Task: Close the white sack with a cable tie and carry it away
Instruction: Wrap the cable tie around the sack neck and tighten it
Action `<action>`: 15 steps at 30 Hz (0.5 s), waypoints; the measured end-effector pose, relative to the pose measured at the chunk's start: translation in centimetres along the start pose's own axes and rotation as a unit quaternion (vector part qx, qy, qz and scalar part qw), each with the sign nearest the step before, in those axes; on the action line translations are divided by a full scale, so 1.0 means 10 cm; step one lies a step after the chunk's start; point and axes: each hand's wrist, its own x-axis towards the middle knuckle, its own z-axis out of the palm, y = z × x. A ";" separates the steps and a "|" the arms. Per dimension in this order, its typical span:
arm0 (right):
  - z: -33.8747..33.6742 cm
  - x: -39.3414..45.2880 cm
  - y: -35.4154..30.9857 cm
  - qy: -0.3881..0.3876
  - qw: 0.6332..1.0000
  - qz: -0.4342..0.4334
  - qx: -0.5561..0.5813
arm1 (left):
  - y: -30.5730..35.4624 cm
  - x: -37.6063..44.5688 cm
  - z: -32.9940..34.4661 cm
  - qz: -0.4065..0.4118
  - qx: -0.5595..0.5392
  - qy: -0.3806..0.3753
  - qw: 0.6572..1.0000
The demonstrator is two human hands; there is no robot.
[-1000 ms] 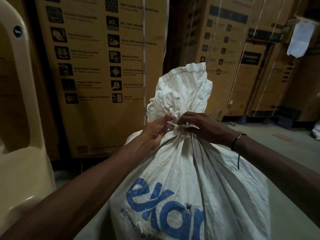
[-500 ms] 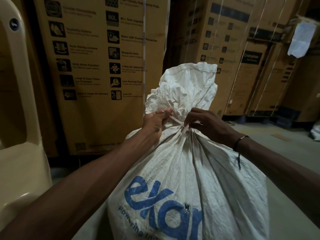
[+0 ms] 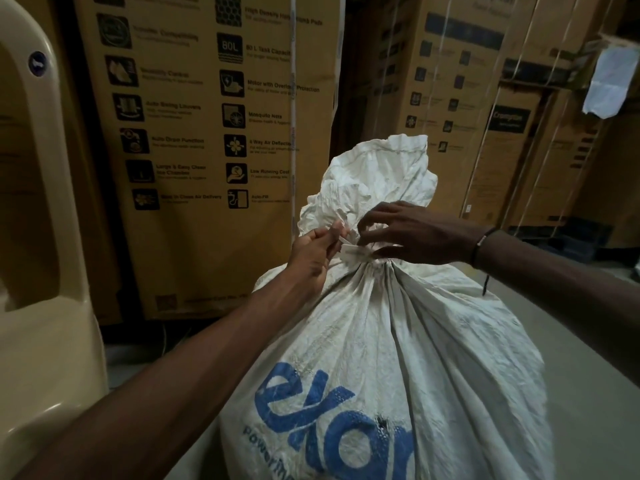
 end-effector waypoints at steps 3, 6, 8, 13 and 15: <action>0.00 0.04 0.10 -0.025 0.996 -0.028 -0.078 | 0.01 -0.02 -0.01 0.016 0.037 -0.022 0.999; -0.04 0.03 0.15 -0.047 0.992 -0.045 -0.106 | 0.03 -0.07 0.02 0.024 0.084 -0.050 0.995; -0.09 0.01 0.17 -0.035 0.992 -0.043 -0.115 | 0.03 -0.09 0.05 0.029 0.109 -0.075 0.991; -0.06 -0.13 0.02 -0.009 0.992 -0.051 -0.112 | 0.06 -0.16 0.15 0.054 0.147 -0.156 0.975; 0.00 -0.23 -0.08 -0.006 0.996 -0.041 -0.081 | 0.08 -0.22 0.17 0.058 0.169 -0.182 0.967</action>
